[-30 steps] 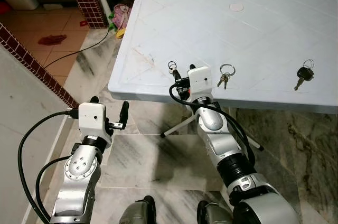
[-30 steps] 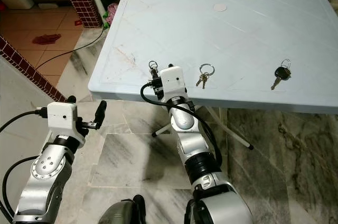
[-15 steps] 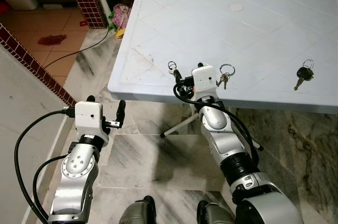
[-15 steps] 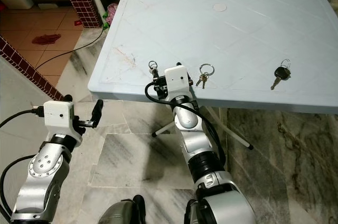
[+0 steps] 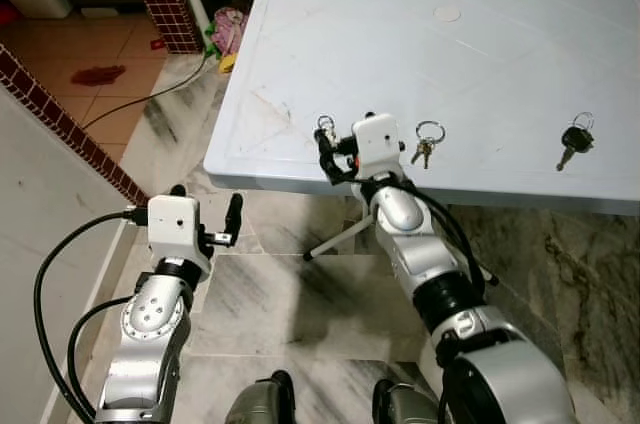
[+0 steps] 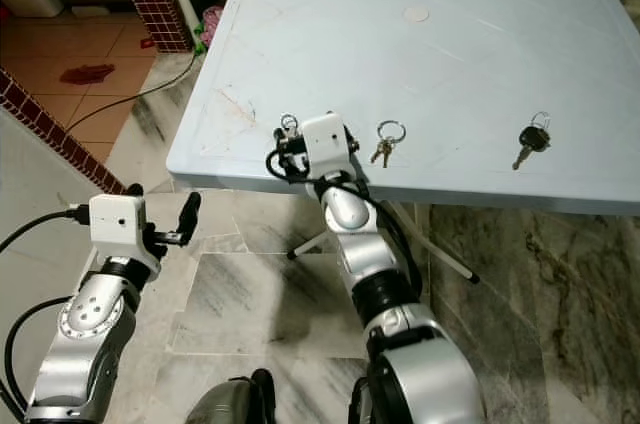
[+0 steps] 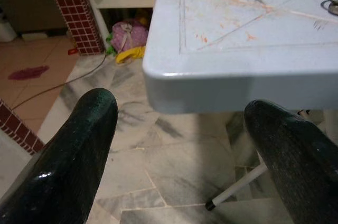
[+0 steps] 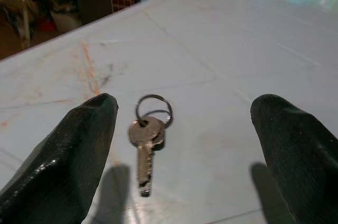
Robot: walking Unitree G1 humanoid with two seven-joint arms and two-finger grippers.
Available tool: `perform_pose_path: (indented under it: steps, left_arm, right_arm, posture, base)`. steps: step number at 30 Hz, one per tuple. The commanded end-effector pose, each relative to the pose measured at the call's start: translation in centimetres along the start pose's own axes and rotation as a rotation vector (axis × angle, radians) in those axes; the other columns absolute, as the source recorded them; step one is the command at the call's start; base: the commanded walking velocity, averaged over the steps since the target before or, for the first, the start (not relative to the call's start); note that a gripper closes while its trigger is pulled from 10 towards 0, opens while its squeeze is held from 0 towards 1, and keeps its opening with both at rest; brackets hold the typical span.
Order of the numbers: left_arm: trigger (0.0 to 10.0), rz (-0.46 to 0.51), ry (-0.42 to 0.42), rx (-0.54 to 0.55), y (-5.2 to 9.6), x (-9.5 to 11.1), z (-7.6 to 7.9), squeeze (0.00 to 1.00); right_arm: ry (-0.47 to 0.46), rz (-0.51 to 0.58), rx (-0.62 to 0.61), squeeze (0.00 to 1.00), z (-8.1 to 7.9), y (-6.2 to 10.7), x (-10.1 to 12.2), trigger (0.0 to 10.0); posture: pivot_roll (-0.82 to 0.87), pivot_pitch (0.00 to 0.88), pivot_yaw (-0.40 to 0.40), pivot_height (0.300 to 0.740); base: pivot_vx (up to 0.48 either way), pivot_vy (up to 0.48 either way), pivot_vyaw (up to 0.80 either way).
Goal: Hang keys on a hook
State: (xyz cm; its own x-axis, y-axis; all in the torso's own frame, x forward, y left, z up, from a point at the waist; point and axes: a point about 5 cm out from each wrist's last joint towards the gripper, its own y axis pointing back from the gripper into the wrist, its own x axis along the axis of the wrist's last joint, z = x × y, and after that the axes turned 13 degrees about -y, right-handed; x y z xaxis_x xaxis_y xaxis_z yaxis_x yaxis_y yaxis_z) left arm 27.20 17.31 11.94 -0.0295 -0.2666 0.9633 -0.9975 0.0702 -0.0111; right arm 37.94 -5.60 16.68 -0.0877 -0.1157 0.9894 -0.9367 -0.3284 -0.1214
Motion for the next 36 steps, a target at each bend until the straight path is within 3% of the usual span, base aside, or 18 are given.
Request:
perform_pose_path:
  steps: [1, 4, 5, 6, 7, 16, 24, 27, 28, 29, 30, 32, 33, 36]
  left_arm:
    - [10.0, -0.018, -0.006, 0.013, 0.5, -0.3, -0.5, 0.0]
    - [10.0, -0.021, -0.007, 0.018, 0.8, -0.3, -0.5, 0.0]
    - [10.0, -0.022, -0.007, 0.019, 0.8, -0.4, -0.5, 0.0]
    - [10.0, -0.023, -0.007, 0.021, 0.9, -0.4, -0.6, 0.0]
    - [10.0, -0.024, -0.008, 0.022, 1.0, -0.4, -0.6, 0.0]
    - [10.0, -0.03, -0.012, 0.027, 1.4, -0.3, -0.6, 0.0]
    - [10.0, -0.027, -0.006, 0.024, 1.5, -0.1, -0.4, 0.0]
    - [10.0, -0.024, -0.005, 0.022, 1.5, -0.1, -0.4, 0.0]
    - [10.0, -0.023, -0.006, 0.021, 1.5, -0.1, -0.4, 0.0]
    - [10.0, -0.022, -0.006, 0.02, 1.5, -0.1, -0.4, 0.0]
    - [10.0, -0.02, -0.008, 0.019, 1.5, 0.0, -0.3, 0.0]
    - [10.0, -0.019, -0.008, 0.019, 1.5, 0.0, -0.3, 0.0]
    - [10.0, -0.019, -0.008, 0.02, 1.5, 0.0, -0.3, 0.0]
    - [10.0, -0.018, -0.007, 0.023, 1.6, 0.0, -0.3, 0.0]
  right_arm:
    - [-0.009, -0.042, 0.001, 1.0, -0.1, 0.0, -0.6, 10.0]
    - [-0.042, -0.064, -0.003, 1.0, -0.1, -0.1, -0.8, 10.0]
    - [-0.051, -0.072, -0.003, 0.64, -0.2, -0.2, -0.9, 10.0]
    - [-0.065, -0.083, 0.0, 0.07, -0.2, -0.3, -1.0, 10.0]
    - [-0.081, -0.089, -0.002, 0.0, -0.3, -0.3, -1.1, 10.0]
    - [-0.101, -0.108, 0.022, 0.0, -1.3, -1.1, -0.5, 10.0]
    - [-0.117, -0.158, -0.001, 0.0, -1.2, -0.9, -1.5, 10.0]
    - [-0.016, -0.169, -0.01, 0.0, -1.4, -0.8, -1.8, 10.0]
    - [0.001, -0.174, -0.023, 0.0, -1.4, -0.8, -1.9, 8.8]
    - [0.007, -0.179, -0.032, 0.0, -1.4, -0.8, -1.9, 8.8]
    - [0.022, -0.18, -0.055, 0.0, -1.3, -0.8, -1.9, 6.4]
    - [0.013, -0.163, 0.002, 0.0, -1.6, -0.7, -1.9, 6.3]
    - [0.015, -0.163, 0.001, 0.0, -1.5, -0.7, -1.9, 8.9]
    - [0.046, -0.144, 0.002, 0.0, -1.3, -0.6, -1.8, 8.7]
  posture:
    - [0.11, 0.247, 0.049, 0.74]
    - [0.13, 0.253, 0.044, 0.74]
    - [0.13, 0.255, 0.044, 0.74]
    - [0.13, 0.256, 0.043, 0.74]
    - [0.14, 0.258, 0.043, 0.74]
    - [0.15, 0.265, 0.04, 0.74]
    - [0.15, 0.266, 0.039, 0.74]
    - [0.15, 0.269, 0.039, 0.74]
    - [0.15, 0.269, 0.038, 0.74]
    - [0.15, 0.269, 0.038, 0.74]
    - [0.15, 0.27, 0.037, 0.74]
    - [0.15, 0.271, 0.035, 0.74]
    - [0.15, 0.272, 0.033, 0.74]
    - [0.15, 0.272, 0.032, 0.74]
  base:
    - [0.0, 0.0, 0.0]
    - [0.0, 0.0, 0.0]
    - [0.0, 0.0, 0.0]
    - [0.0, 0.0, 0.0]
    - [0.0, 0.0, 0.0]
    - [0.0, 0.0, 0.0]
    - [0.0, 0.0, 0.0]
    - [0.0, 0.0, 0.0]
    - [0.0, 0.0, 0.0]
    - [0.0, 0.0, 0.0]
    - [0.0, 0.0, 0.0]
    - [0.0, 0.0, 0.0]
    - [0.0, 0.0, 0.0]
    - [0.0, 0.0, 0.0]
